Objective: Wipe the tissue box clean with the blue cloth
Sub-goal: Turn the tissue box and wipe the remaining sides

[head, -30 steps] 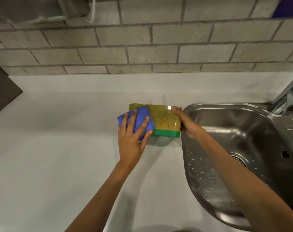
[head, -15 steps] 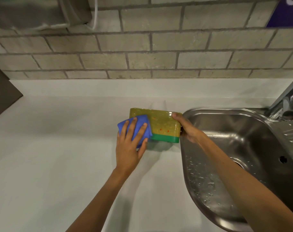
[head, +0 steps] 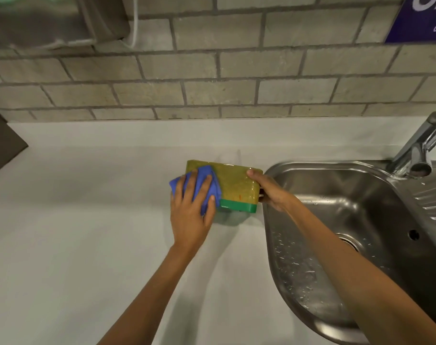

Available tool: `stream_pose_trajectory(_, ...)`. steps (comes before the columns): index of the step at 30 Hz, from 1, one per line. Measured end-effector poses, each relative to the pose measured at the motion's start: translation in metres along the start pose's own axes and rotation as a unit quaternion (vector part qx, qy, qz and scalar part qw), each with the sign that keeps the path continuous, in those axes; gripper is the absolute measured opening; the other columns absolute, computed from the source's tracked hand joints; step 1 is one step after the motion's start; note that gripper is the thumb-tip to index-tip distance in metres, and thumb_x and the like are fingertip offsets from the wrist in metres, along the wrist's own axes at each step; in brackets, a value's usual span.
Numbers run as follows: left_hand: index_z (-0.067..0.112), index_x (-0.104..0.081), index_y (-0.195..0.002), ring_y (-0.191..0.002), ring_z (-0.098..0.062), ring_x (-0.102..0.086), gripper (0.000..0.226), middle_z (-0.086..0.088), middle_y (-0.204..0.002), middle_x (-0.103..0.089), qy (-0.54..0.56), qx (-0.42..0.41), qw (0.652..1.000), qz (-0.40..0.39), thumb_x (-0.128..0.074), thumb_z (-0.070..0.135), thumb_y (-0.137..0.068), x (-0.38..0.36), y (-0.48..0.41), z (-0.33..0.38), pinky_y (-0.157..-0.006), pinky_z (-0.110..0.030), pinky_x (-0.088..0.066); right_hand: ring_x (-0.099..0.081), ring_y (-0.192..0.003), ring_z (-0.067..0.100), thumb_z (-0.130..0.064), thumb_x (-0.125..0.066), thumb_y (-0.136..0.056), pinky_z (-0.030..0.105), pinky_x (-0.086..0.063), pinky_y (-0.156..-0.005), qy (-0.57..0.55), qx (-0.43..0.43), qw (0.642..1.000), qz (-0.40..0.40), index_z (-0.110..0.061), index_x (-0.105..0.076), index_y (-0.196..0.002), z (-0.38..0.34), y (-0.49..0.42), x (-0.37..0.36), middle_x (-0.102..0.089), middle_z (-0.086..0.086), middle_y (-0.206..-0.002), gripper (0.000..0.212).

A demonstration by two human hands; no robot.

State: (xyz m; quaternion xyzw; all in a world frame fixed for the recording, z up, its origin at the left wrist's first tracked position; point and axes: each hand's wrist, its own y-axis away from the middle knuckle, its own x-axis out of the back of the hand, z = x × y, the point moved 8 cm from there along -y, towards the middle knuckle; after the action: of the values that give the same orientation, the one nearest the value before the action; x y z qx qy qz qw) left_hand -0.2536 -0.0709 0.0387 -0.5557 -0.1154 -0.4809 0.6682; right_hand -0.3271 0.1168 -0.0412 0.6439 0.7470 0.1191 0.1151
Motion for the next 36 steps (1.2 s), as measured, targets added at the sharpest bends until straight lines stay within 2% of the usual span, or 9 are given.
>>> stream_pose_trajectory(2, 0.010, -0.061, -0.124, -0.123, -0.041, -0.050, 0.043, -0.018, -0.131, -0.059, 0.002, 0.034, 0.999, 0.000, -0.048, 0.029, -0.087, -0.005, -0.011, 0.012, -0.100, -0.049, -0.045, -0.061, -0.093, 0.017, -0.056, -0.060, -0.069, 0.029, -0.051, -0.073, -0.007, -0.005, 1.000, 0.005, -0.023, -0.057, -0.097, 0.001, -0.002, -0.003, -0.064, 0.003, -0.099, 0.044)
stream_pose_trajectory(5, 0.012, -0.060, -0.126, -0.129, -0.036, -0.044, 0.044, -0.017, -0.133, -0.057, 0.008, -0.062, 0.998, -0.019, -0.049, 0.030, -0.087, -0.020, 0.004, 0.051, -0.100, -0.054, -0.044, -0.063, -0.082, 0.016, -0.054, -0.060, -0.075, 0.028, -0.051, -0.070, -0.023, -0.003, 1.000, 0.021, -0.021, -0.064, -0.091, 0.002, -0.003, -0.003, -0.067, 0.002, -0.088, 0.037)
stream_pose_trajectory(8, 0.018, -0.053, -0.129, -0.131, -0.029, -0.036, 0.043, -0.015, -0.134, -0.056, 0.003, -0.136, 0.990, -0.042, -0.051, 0.029, -0.087, -0.021, 0.030, 0.047, -0.099, -0.051, -0.045, -0.058, -0.082, 0.019, -0.059, -0.063, -0.066, 0.027, -0.051, -0.072, -0.009, 0.006, 1.000, 0.011, -0.013, -0.065, -0.102, 0.001, -0.001, -0.002, -0.063, 0.006, -0.087, 0.059)
stream_pose_trajectory(10, 0.016, -0.057, -0.127, -0.130, -0.032, -0.041, 0.042, -0.016, -0.134, -0.056, 0.005, -0.097, 0.995, -0.026, -0.050, 0.028, -0.087, -0.014, 0.028, 0.027, -0.100, -0.049, -0.045, -0.057, -0.089, 0.021, -0.055, -0.063, -0.069, 0.031, -0.050, -0.078, -0.011, 0.007, 1.000, 0.004, -0.009, -0.061, -0.110, -0.001, -0.001, -0.003, -0.061, 0.009, -0.096, 0.062)
stream_pose_trajectory(13, 0.010, -0.061, -0.124, -0.125, -0.040, -0.049, 0.043, -0.018, -0.132, -0.058, 0.017, 0.008, 1.000, -0.002, -0.048, 0.029, -0.087, -0.010, 0.009, 0.020, -0.101, -0.050, -0.045, -0.063, -0.087, 0.018, -0.052, -0.063, -0.073, 0.030, -0.053, -0.079, -0.018, 0.007, 1.000, 0.005, -0.019, -0.063, -0.095, 0.000, -0.003, -0.006, -0.065, 0.005, -0.094, 0.040)
stream_pose_trajectory(19, 0.022, -0.043, -0.132, -0.132, -0.029, -0.034, 0.047, -0.015, -0.135, -0.055, -0.011, -0.139, 0.989, -0.041, -0.049, 0.033, -0.087, -0.031, 0.031, 0.058, -0.099, -0.051, -0.043, -0.063, -0.078, 0.014, -0.051, -0.063, -0.074, 0.028, -0.052, -0.073, -0.022, 0.008, 1.000, 0.009, -0.021, -0.066, -0.087, 0.002, -0.001, -0.002, -0.068, 0.000, -0.081, 0.033)
stream_pose_trajectory(25, 0.011, -0.060, -0.125, -0.131, -0.032, -0.033, 0.043, -0.020, -0.135, -0.054, 0.020, -0.025, 0.999, 0.009, -0.051, 0.028, -0.086, -0.013, 0.023, 0.020, -0.102, -0.052, -0.041, -0.062, -0.101, 0.024, -0.051, -0.062, -0.076, 0.041, -0.050, -0.094, -0.021, -0.005, 1.000, 0.019, -0.017, -0.062, -0.100, 0.003, -0.002, -0.001, -0.066, 0.008, -0.105, 0.042)
stream_pose_trajectory(32, 0.026, -0.068, -0.115, -0.117, -0.033, -0.060, 0.041, -0.007, -0.125, -0.065, -0.108, -0.271, 0.955, -0.047, -0.062, 0.022, -0.075, -0.038, 0.030, 0.089, -0.090, -0.054, -0.050, -0.061, -0.085, 0.025, -0.066, -0.069, -0.047, 0.039, -0.048, -0.088, -0.028, -0.006, 0.999, -0.018, -0.011, -0.065, -0.093, 0.000, 0.005, -0.006, -0.066, 0.013, -0.092, 0.072)
stream_pose_trajectory(36, 0.026, -0.065, -0.115, -0.123, -0.030, -0.051, 0.043, -0.008, -0.124, -0.066, -0.078, -0.289, 0.953, -0.043, -0.067, 0.020, -0.072, -0.032, 0.025, 0.075, -0.091, -0.049, -0.049, -0.063, -0.083, 0.022, -0.060, -0.066, -0.064, 0.036, -0.050, -0.083, -0.011, -0.006, 1.000, -0.019, -0.011, -0.065, -0.098, -0.001, 0.005, -0.006, -0.066, 0.011, -0.093, 0.060)
